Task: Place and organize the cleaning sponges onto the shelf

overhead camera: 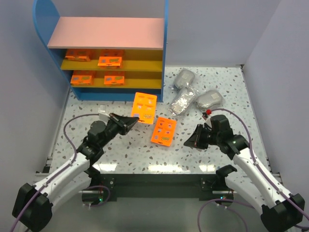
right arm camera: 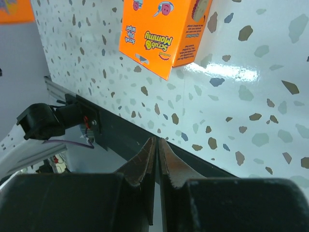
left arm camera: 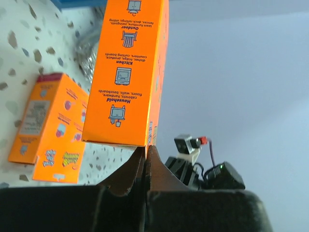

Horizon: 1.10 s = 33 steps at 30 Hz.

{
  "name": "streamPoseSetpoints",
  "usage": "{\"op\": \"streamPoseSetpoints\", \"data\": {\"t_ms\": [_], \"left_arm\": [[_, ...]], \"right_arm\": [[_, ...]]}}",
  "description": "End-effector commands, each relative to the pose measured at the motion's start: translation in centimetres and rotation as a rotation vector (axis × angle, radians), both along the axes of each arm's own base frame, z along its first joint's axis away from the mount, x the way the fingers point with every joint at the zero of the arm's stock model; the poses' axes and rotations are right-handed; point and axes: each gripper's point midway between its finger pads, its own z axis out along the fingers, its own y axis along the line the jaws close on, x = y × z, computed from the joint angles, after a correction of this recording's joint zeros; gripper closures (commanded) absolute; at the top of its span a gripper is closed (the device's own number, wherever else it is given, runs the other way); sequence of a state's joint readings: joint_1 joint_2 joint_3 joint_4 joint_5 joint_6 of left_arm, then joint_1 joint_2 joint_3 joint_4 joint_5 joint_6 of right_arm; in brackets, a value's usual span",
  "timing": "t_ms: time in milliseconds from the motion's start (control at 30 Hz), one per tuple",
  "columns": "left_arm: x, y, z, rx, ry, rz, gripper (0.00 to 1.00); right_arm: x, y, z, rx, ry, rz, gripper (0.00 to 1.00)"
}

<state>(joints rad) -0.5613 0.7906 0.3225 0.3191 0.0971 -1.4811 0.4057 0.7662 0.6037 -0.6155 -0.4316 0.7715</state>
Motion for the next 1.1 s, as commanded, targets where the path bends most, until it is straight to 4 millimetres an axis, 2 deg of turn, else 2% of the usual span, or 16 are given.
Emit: {"op": "streamPoseSetpoints", "data": {"t_ms": [0, 133, 167, 200, 333, 367, 500, 700, 733, 800, 833, 900, 933, 1000, 1033, 1067], "left_arm": [[1.7, 2.0, 0.5, 0.028, 0.011, 0.06, 1.0], [3.9, 2.4, 2.2, -0.009, -0.033, 0.075, 1.0], [4.6, 2.5, 2.0, 0.0, -0.028, 0.084, 1.0], [5.3, 2.4, 3.4, -0.011, -0.055, 0.087, 1.0], [7.8, 2.0, 5.9, -0.03, -0.118, 0.092, 1.0], [8.5, 2.0, 5.6, -0.032, -0.107, 0.097, 1.0], [10.0, 1.5, 7.6, -0.051, -0.145, 0.092, 1.0], [12.6, 1.4, 6.8, -0.057, -0.118, 0.079, 1.0], [13.4, 1.4, 6.0, -0.051, -0.101, 0.081, 1.0], [14.3, 1.2, 6.5, -0.055, -0.114, 0.078, 1.0], [15.2, 1.2, 5.7, -0.048, -0.103, 0.079, 1.0], [16.3, 1.0, 6.7, -0.061, -0.138, 0.079, 1.0], [17.2, 0.8, 5.8, -0.064, -0.12, 0.078, 1.0], [18.2, 0.4, 6.9, -0.089, -0.16, 0.064, 1.0], [18.9, 0.2, 5.9, -0.088, -0.139, 0.068, 1.0], [19.4, 0.1, 6.5, -0.098, -0.15, 0.068, 1.0]], "right_arm": [[0.4, -0.1, 0.9, -0.015, -0.018, 0.002, 0.91], [0.8, 0.1, 1.5, -0.013, -0.029, 0.004, 0.93], [0.9, 0.1, 1.8, -0.012, -0.036, 0.005, 0.93], [0.9, 0.0, 1.8, -0.013, -0.035, 0.003, 0.94], [0.8, -0.1, 1.8, -0.017, -0.037, 0.001, 0.95], [0.7, -0.1, 1.7, -0.016, -0.037, -0.002, 0.95], [0.4, -0.4, 1.4, -0.026, -0.032, -0.009, 0.96], [0.5, -0.5, 1.4, -0.026, -0.034, -0.02, 0.96], [0.5, -0.5, 1.4, -0.025, -0.034, -0.019, 0.96], [0.7, -0.3, 1.6, -0.022, -0.036, -0.017, 0.96], [0.7, -0.3, 1.6, -0.021, -0.035, -0.018, 0.96], [0.9, -0.2, 1.7, -0.016, -0.04, -0.018, 0.97], [0.9, -0.2, 1.7, -0.014, -0.038, -0.019, 0.97], [0.9, -0.2, 1.6, -0.016, -0.037, -0.02, 0.97], [0.9, -0.2, 1.6, -0.015, -0.038, -0.021, 0.97], [0.9, -0.2, 1.6, -0.016, -0.038, -0.022, 0.97]]}}
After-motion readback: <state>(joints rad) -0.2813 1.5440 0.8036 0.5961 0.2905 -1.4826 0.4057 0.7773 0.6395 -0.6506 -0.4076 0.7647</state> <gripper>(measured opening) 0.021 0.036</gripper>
